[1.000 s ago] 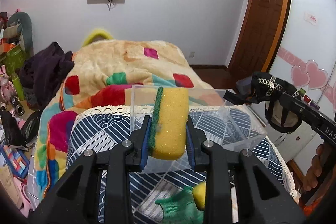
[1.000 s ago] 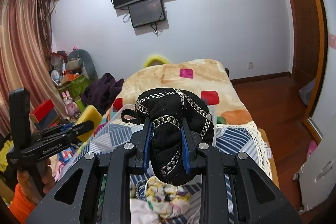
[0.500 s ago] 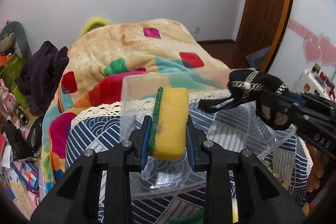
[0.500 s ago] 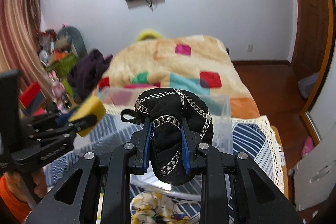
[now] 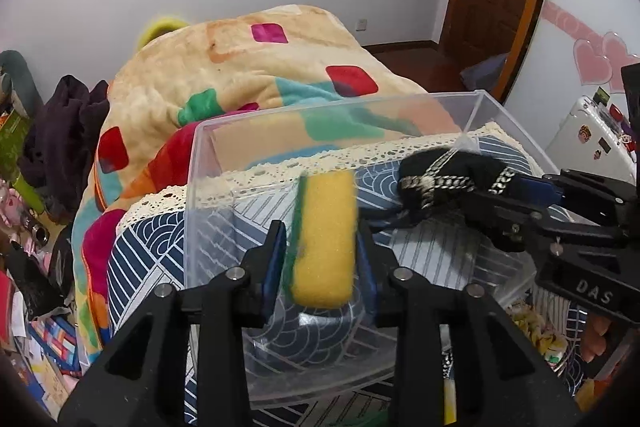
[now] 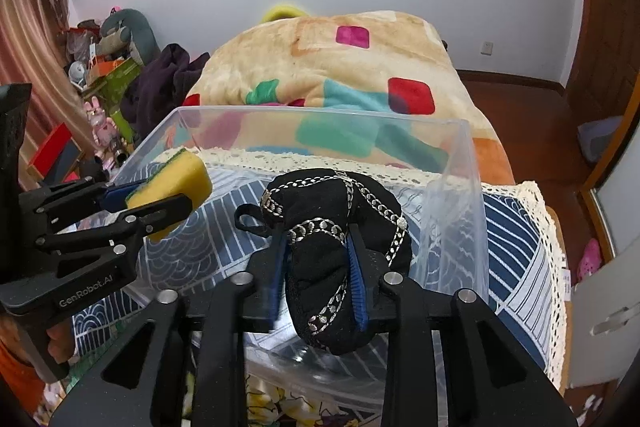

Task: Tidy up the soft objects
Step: 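Lower the sponge and cap into the clear box and open both tools, then grasp the green glove with the left tool while the right tool grasps the floral scarf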

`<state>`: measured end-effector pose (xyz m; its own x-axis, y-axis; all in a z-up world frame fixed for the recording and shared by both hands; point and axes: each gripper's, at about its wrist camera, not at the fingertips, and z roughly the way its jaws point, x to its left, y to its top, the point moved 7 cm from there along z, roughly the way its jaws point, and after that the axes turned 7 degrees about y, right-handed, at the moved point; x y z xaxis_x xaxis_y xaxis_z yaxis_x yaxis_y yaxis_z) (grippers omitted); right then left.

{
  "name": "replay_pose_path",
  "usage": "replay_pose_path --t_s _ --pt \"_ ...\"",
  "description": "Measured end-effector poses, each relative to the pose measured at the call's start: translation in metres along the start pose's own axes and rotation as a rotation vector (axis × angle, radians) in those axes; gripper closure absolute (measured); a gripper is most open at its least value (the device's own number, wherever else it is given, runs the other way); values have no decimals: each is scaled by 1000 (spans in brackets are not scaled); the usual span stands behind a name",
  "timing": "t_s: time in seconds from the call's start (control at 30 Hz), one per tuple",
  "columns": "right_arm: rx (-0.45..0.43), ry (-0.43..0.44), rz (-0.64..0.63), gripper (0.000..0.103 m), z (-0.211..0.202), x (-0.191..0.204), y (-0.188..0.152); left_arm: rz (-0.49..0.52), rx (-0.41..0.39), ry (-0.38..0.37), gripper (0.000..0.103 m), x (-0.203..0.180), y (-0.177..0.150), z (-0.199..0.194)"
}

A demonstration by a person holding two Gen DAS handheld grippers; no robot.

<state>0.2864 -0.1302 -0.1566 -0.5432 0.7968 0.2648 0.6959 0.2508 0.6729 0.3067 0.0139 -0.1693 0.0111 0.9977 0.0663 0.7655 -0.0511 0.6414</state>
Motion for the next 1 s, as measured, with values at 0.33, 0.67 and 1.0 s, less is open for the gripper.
replay_pose_path --t_s 0.33,0.67,1.0 --pt "-95 -13 -54 51 -29 18 16 5 -109 23 38 2 6 -40" --pt "-245 -21 -113 33 -81 37 15 -4 -249 67 9 9 -9 -104" --pt "-265 -32 -132 23 -93 45 -14 11 -217 73 6 3 -63 -110"
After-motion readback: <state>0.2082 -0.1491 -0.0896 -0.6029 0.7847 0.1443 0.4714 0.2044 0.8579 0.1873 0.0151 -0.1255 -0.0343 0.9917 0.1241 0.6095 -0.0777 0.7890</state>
